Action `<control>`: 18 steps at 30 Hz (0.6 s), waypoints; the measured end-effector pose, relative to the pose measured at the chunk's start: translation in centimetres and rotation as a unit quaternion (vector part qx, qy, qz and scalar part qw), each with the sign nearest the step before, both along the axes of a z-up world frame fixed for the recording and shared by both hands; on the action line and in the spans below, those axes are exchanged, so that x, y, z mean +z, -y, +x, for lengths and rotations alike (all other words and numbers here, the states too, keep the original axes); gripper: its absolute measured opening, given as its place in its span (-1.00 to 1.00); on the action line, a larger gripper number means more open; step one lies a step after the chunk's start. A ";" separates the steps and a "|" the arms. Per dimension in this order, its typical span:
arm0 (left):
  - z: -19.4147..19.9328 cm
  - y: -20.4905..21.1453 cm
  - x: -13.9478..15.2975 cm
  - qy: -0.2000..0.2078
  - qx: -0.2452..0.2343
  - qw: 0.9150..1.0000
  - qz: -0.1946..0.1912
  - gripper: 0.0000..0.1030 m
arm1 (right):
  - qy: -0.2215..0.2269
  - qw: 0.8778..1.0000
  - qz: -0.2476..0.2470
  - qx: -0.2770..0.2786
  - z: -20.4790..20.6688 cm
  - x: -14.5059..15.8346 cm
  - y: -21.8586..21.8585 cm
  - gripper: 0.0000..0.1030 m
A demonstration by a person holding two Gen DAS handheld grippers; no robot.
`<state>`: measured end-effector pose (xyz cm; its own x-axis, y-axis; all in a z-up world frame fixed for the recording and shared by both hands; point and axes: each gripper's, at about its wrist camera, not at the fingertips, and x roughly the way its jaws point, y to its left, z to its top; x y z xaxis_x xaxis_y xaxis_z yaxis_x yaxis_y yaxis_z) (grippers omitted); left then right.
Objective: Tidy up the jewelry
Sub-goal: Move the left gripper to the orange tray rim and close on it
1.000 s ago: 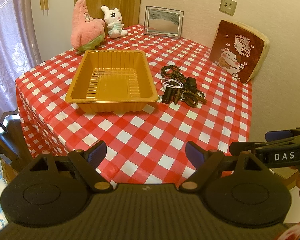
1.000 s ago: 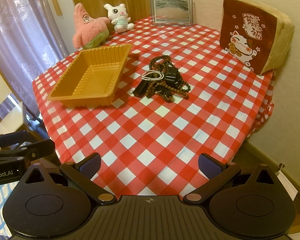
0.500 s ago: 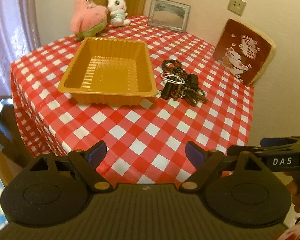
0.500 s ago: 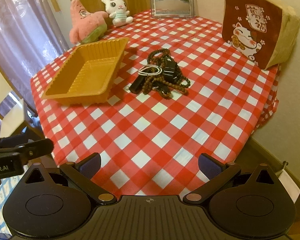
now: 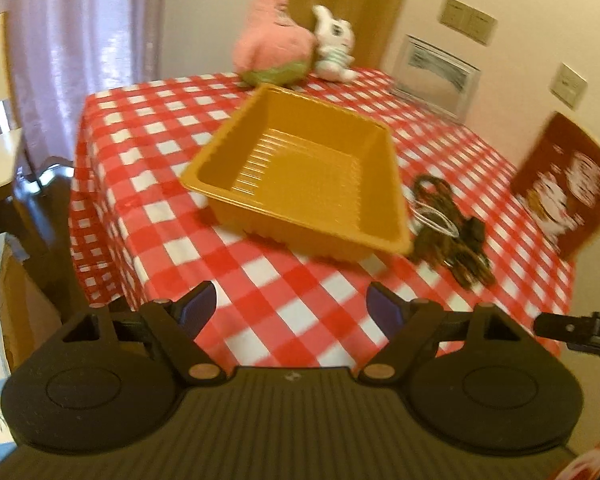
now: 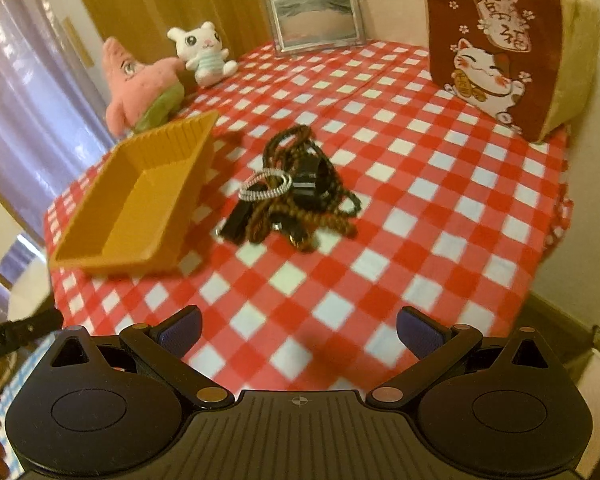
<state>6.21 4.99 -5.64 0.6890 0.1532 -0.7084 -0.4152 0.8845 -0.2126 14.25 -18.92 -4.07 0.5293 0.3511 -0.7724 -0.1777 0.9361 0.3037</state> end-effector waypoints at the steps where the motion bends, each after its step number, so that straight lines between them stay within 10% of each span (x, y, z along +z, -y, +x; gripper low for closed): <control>1: 0.4 -0.1 -0.1 0.001 0.007 1.000 0.001 0.50 | 0.000 1.000 0.004 0.005 0.7 -0.2 0.0 1.00; 18: 2.4 -3.2 -2.2 0.059 0.106 0.993 0.014 0.42 | 0.020 0.995 0.078 0.056 8.2 -2.7 -1.0 1.00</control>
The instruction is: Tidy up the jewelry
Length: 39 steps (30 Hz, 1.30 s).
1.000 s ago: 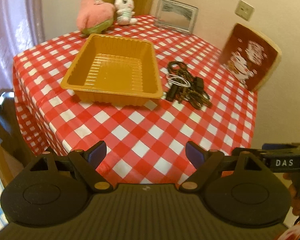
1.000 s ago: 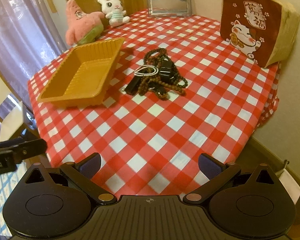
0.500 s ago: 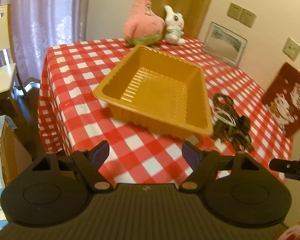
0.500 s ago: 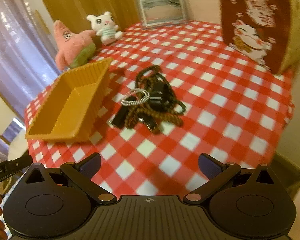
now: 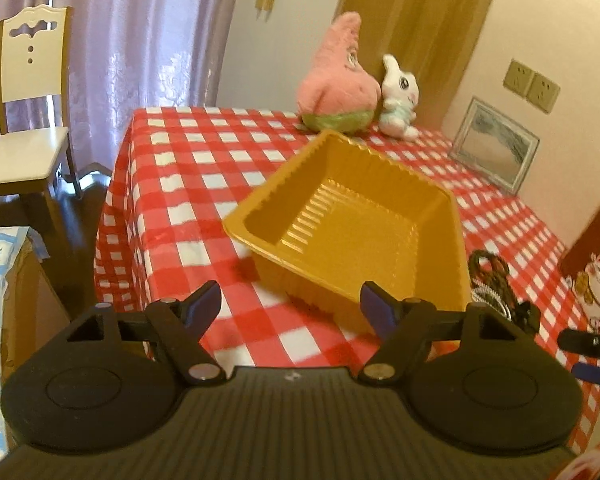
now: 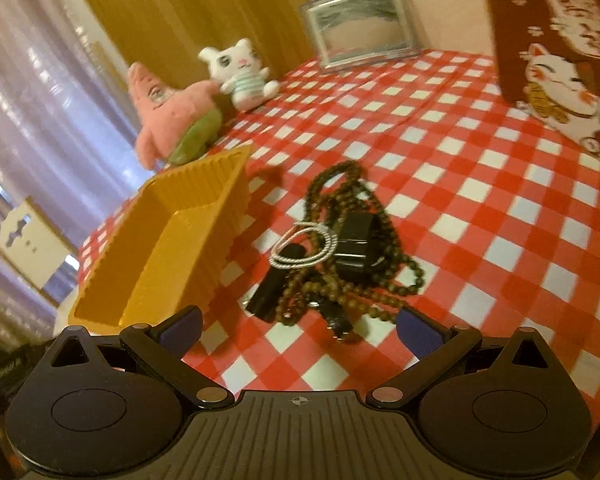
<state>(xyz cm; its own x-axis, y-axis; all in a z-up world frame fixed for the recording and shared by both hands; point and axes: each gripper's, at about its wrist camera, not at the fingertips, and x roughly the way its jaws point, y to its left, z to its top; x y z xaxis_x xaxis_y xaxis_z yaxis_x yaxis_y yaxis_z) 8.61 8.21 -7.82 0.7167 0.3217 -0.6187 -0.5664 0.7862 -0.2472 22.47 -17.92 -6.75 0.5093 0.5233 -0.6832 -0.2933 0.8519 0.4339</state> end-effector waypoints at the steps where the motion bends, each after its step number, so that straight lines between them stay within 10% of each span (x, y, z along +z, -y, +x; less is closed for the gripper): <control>1: 0.1 -0.4 -0.2 0.003 0.004 1.000 0.001 0.40 | 0.003 1.000 -0.004 0.005 0.0 -0.1 -0.3 1.00; 19: 3.9 -6.7 -5.1 0.070 0.007 0.996 -0.049 -0.10 | -0.005 0.998 -0.047 -0.049 0.1 -0.9 -2.3 0.79; 33: 5.4 -7.3 -5.5 0.071 -0.015 0.997 -0.011 -0.74 | -0.005 0.997 -0.061 -0.051 0.3 -1.2 -3.6 0.71; 39: 4.9 -7.4 -4.5 0.080 -0.028 0.996 0.032 -0.76 | 0.012 0.997 -0.066 -0.022 0.2 -1.2 -4.4 0.36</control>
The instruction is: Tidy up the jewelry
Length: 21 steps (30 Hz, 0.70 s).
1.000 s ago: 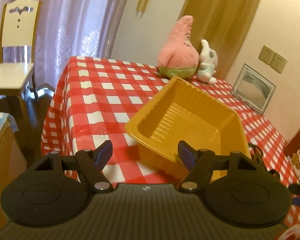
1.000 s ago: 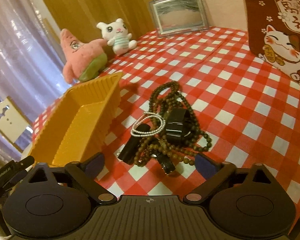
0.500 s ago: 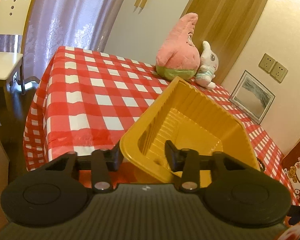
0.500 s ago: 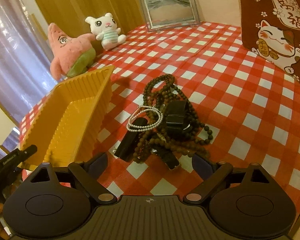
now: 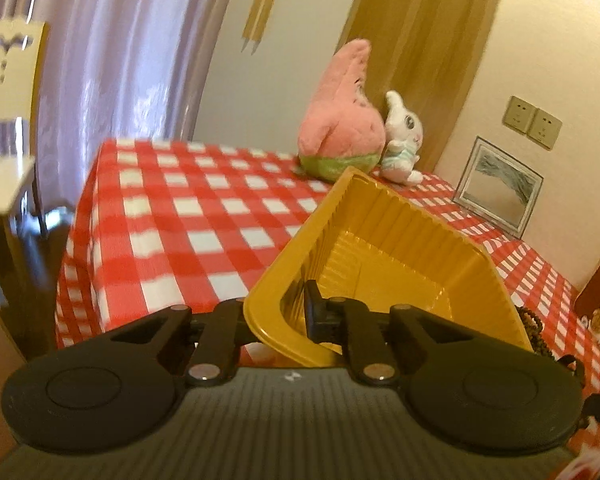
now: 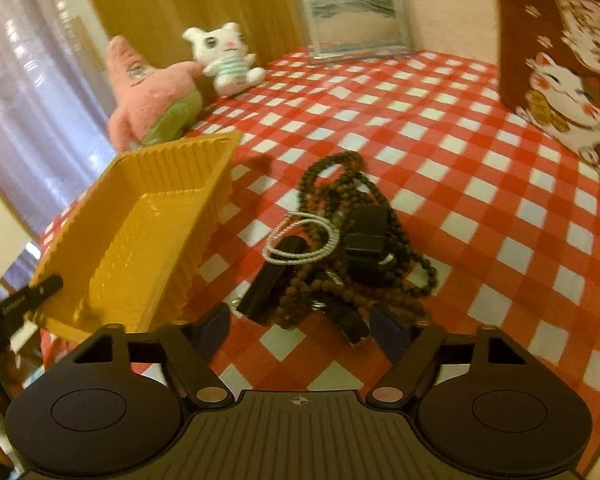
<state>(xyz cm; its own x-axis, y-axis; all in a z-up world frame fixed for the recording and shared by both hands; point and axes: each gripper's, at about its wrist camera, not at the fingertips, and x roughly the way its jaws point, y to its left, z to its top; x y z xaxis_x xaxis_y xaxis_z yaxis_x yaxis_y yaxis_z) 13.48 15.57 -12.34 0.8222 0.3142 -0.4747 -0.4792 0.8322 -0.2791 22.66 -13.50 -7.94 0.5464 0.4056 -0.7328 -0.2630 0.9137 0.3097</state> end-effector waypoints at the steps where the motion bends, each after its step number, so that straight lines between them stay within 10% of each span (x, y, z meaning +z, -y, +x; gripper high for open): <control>1: -0.1 0.0 0.3 0.001 -0.004 1.000 0.010 -0.76 | 0.006 1.000 -0.002 0.012 -0.1 0.0 -0.3 0.28; 12: -1.6 0.2 1.6 0.003 -0.004 0.997 0.071 -0.77 | 0.071 0.982 -0.053 0.167 0.2 -1.1 -7.2 -0.56; 21: -2.3 -0.2 1.9 0.002 0.007 0.998 0.070 -0.77 | 0.078 0.971 -0.107 0.200 2.3 -4.5 -9.9 -0.59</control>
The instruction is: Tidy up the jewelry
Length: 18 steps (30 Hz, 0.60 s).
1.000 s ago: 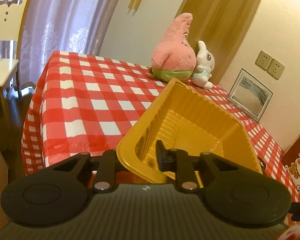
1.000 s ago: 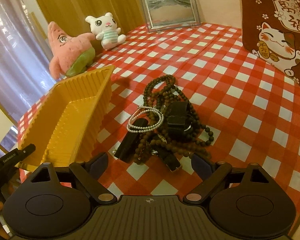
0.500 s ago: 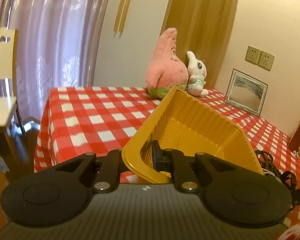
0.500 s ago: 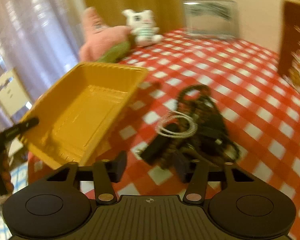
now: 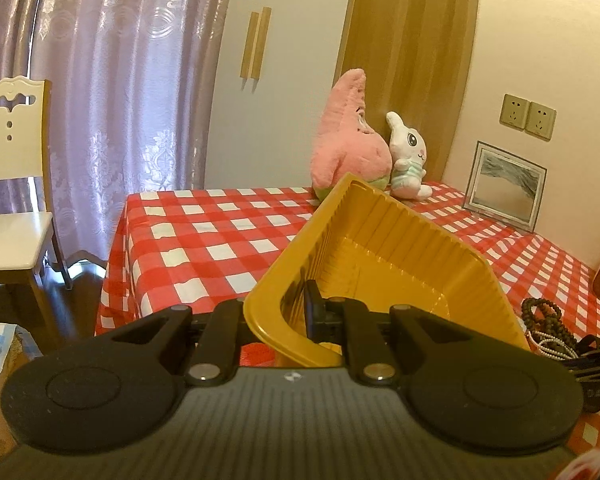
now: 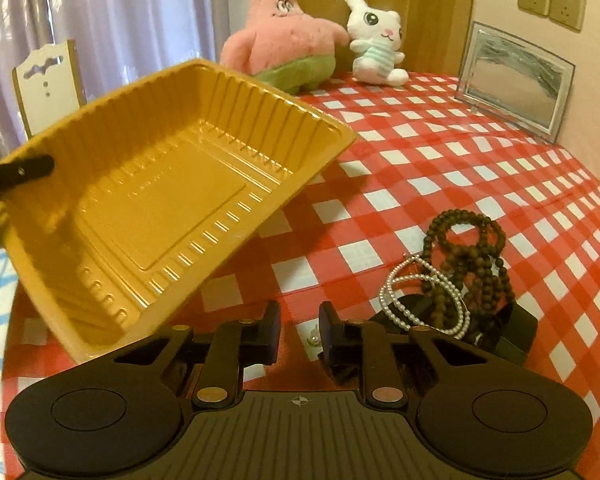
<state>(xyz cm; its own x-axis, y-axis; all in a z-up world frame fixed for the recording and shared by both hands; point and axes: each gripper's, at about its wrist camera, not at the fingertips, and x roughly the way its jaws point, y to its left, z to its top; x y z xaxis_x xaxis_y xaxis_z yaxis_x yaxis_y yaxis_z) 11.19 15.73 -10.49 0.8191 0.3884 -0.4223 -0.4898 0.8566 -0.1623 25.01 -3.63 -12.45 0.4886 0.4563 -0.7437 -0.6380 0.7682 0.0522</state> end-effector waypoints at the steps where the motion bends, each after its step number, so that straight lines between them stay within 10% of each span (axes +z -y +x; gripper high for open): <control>1: 0.0 0.0 0.0 0.000 0.000 1.000 0.000 -0.77 | 0.000 1.000 -0.005 0.002 0.2 -0.2 -0.1 -0.59; 18: 0.2 0.6 0.1 0.000 -0.007 1.000 -0.005 -0.80 | -0.018 0.999 -0.003 -0.031 0.1 -0.9 0.1 -0.68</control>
